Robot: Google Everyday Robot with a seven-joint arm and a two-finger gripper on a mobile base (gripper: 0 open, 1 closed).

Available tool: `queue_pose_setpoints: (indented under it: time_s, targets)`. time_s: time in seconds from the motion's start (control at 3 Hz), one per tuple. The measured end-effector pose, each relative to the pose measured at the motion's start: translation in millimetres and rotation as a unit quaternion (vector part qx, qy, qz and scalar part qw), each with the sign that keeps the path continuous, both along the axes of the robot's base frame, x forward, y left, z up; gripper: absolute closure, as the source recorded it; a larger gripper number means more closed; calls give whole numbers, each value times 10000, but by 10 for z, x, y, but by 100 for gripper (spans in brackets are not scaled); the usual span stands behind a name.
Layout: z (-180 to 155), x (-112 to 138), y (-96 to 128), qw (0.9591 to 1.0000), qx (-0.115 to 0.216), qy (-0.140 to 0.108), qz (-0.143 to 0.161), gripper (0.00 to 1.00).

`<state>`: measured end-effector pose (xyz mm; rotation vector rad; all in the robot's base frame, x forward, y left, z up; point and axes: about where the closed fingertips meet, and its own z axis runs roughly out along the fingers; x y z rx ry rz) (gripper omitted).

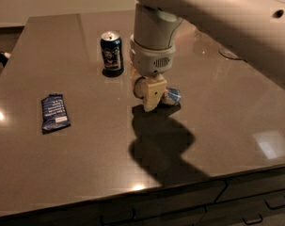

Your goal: Knock redbull can over

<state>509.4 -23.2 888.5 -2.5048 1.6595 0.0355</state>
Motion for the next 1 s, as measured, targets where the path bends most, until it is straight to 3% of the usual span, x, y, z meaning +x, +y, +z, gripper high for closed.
queue_pose_setpoints:
  time_s: [0.33, 0.67, 1.0]
  targets:
    - [-104, -55, 13, 9998, -89, 128, 99, 1]
    - [-207, -90, -11, 9993, -111, 358, 87, 0]
    - [-225, -96, -14, 9991, -113, 399, 84, 0]
